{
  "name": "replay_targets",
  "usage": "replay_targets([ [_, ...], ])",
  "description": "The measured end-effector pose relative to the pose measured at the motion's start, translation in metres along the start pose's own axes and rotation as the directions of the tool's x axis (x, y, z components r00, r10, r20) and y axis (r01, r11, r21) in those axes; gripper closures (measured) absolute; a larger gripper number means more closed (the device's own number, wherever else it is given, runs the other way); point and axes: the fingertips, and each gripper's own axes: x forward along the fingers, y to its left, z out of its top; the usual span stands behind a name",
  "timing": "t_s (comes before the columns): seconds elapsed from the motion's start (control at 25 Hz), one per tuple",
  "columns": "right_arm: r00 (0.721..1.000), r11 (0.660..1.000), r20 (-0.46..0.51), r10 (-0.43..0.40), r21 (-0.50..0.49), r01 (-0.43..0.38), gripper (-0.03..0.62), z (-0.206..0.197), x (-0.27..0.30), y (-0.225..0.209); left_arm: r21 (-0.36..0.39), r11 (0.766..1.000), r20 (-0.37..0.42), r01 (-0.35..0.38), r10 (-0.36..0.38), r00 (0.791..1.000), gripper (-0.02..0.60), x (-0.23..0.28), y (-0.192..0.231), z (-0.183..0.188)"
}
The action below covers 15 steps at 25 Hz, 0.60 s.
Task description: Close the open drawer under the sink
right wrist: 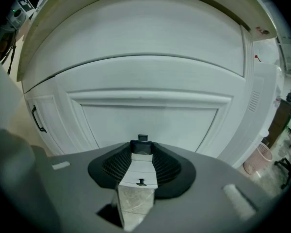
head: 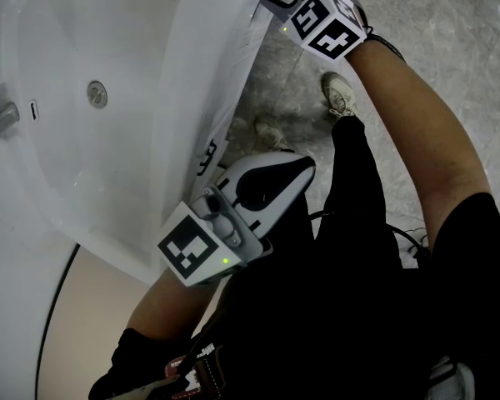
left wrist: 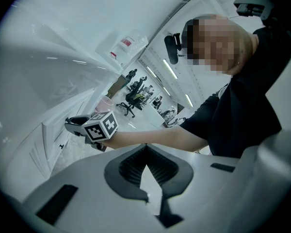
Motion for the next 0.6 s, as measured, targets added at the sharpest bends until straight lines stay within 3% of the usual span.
replay_targets([
  [0.6, 1.0, 1.0, -0.019, -0.013, 0.006, 0.013, 0.461, 0.0042, 0.0044, 0.0, 0.004, 1.0, 0.013, 0.0, 0.0, 1.0, 0.584, -0.0099, 0.0007, 0.0078],
])
